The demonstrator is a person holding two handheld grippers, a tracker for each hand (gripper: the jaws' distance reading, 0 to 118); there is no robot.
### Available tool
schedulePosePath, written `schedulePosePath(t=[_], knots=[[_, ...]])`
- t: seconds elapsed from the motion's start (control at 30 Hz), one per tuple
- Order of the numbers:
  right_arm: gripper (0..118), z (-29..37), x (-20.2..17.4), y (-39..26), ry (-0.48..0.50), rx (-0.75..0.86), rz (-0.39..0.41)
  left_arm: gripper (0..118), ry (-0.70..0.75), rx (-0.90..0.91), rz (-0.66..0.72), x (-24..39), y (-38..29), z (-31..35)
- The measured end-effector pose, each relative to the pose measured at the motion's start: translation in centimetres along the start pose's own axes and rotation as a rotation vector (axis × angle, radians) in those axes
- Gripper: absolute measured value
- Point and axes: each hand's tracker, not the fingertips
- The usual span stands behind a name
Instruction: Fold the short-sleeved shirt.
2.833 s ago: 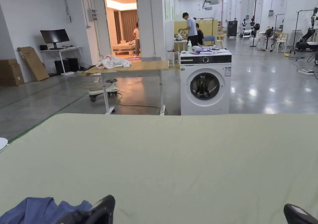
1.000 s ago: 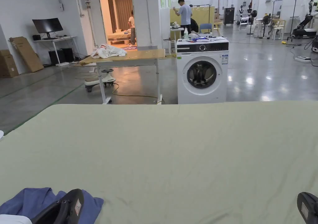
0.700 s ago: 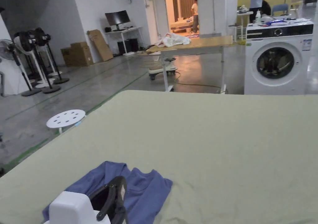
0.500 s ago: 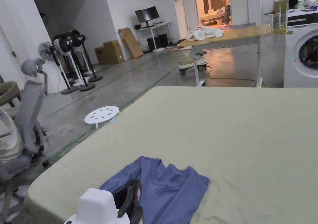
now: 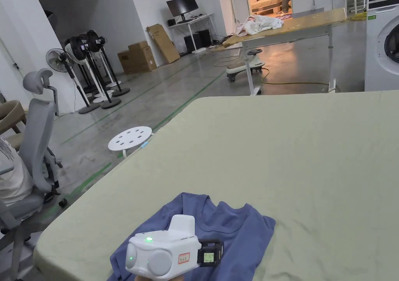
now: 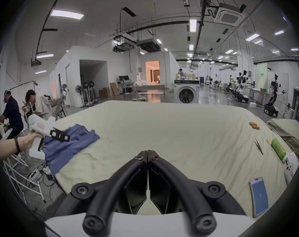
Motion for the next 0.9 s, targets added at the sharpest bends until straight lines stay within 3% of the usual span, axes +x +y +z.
schedulePosePath(t=[0.1,0.2,0.27,0.3,0.33,0.37,0.4,0.53,0.67,0.8,0.9], knots=[[0,-0.3,1.2,-0.9,-0.049,-0.055,-0.018,80,-0.018,-0.089,0.069,-0.8,0.4,-4.3],[0,-0.3,2.3,-1.5,-0.082,-0.082,-0.034,79,0.014,-0.087,0.037,0.0,0.7,-4.7],[0,-0.3,2.9,-2.2,-0.098,-0.095,-0.043,72,0.049,-0.111,0.059,-0.1,0.8,-5.5],[0,-0.4,3.1,-2.6,-0.101,-0.102,-0.053,61,0.052,-0.109,0.046,-0.1,0.8,-5.5],[0,-0.5,3.3,-2.9,-0.104,-0.113,-0.069,41,0.057,-0.105,0.036,0.0,0.9,-5.4],[0,-0.6,3.5,-3.2,-0.106,-0.126,-0.091,3,0.062,-0.105,0.031,0.0,1.0,-5.6],[0,-0.6,3.7,-3.5,-0.105,-0.132,-0.109,0,0.076,-0.119,0.034,0.1,0.9,-5.7],[0,0.5,4.2,-3.6,-0.097,-0.126,-0.127,0,0.088,-0.125,0.095,-0.1,2.2,-5.3],[0,2.9,4.8,-3.0,-0.152,-0.067,-0.038,0,0.008,0.068,0.133,0.4,8.0,0.2],[0,6.4,5.6,-3.2,-0.175,-0.035,-0.098,0,-0.078,0.252,0.151,3.6,14.0,4.8],[0,7.8,6.1,-3.2,-0.203,-0.021,-0.118,0,-0.146,0.320,0.048,9.3,17.4,6.6]])
